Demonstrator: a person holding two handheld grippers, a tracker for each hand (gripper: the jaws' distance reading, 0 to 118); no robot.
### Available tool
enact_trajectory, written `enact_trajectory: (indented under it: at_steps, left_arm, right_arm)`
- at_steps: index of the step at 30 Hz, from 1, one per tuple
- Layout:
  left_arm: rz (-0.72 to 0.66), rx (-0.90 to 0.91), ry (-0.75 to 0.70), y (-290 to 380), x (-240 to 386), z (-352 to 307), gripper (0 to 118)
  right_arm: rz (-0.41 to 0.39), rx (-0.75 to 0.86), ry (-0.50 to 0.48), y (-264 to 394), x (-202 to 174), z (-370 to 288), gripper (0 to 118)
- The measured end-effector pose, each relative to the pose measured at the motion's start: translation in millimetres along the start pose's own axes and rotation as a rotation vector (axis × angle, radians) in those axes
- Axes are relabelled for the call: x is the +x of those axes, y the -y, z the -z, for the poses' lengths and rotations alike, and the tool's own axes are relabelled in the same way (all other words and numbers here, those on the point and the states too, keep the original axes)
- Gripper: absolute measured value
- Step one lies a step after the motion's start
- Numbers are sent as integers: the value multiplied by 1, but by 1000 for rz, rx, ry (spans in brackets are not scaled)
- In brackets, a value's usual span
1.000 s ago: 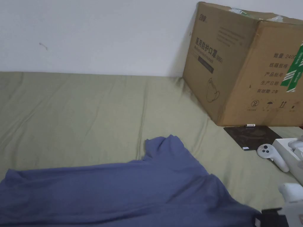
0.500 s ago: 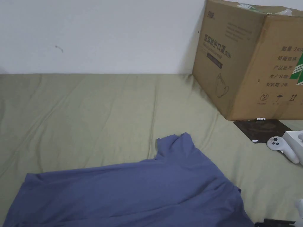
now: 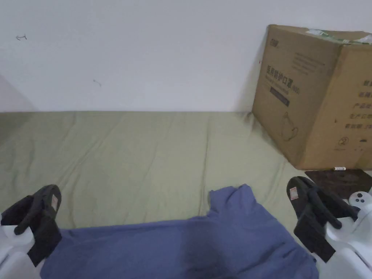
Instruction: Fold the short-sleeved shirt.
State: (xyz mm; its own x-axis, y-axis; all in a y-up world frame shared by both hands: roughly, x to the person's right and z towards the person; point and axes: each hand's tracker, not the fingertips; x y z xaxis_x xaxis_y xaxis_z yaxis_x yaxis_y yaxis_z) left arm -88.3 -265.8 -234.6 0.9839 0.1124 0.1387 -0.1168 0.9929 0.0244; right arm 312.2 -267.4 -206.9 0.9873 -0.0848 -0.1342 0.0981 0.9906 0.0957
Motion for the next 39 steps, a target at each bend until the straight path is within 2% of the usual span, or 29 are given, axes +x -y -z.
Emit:
enact_trajectory:
  at_steps: [3, 8, 10, 14, 16, 17, 19, 20, 21, 29, 31, 33, 34, 35, 36, 38, 39]
  left_arm:
    - [23, 6, 3, 3, 6, 12, 0]
    - [1, -94, 30, -4, -16, 44, 0]
    - [-75, -274, 94, -14, -48, 79, 1]
    - [-272, -858, 132, 8, -124, 163, 1]
    - [-265, -957, 127, 40, -150, 185, 1]
    - [-212, -981, 78, 53, -154, 195, 19]
    - [-147, -1015, 6, 81, -167, 212, 84]
    - [-128, -1033, -10, 96, -173, 220, 113]
    - [-127, -1056, -22, 115, -182, 227, 118]
    - [-125, -1063, -24, 191, -178, 258, 116]
    - [58, -1086, -32, 192, -152, 254, 116]
    - [219, -1021, -26, 185, -138, 242, 98]
    - [207, -967, 32, 177, -131, 234, 76]
    - [223, -943, 70, 170, -122, 227, 25]
    - [268, -933, 94, 166, -113, 222, 2]
    - [323, -886, 133, 155, -105, 210, 2]
    - [326, -856, 138, 148, -100, 206, 2]
  right_arm:
    - [-28, 2, 13, 5, -8, 21, 6]
    - [7, -49, 16, 8, 0, 44, 6]
    - [38, -80, 6, 7, 6, 47, 6]
    - [79, -163, -19, 14, 17, 52, 6]
    - [92, -215, -24, 22, 22, 54, 6]
    - [101, -241, -25, 27, 25, 56, 6]
    - [112, -299, -16, 40, 29, 58, 6]
    - [111, -322, -9, 45, 31, 60, 6]
    - [106, -345, -7, 51, 34, 62, 6]
    - [37, -471, -42, 72, 34, 72, 6]
    - [30, -475, -43, 71, 32, 73, 6]
    - [32, -477, -40, 71, 35, 77, 6]
    - [33, -477, -40, 72, 38, 79, 6]
    - [34, -479, -43, 72, 41, 84, 6]
    - [31, -483, -44, 73, 45, 91, 6]
    - [28, -490, -41, 73, 55, 108, 6]
    - [51, -495, -51, 73, 64, 121, 6]
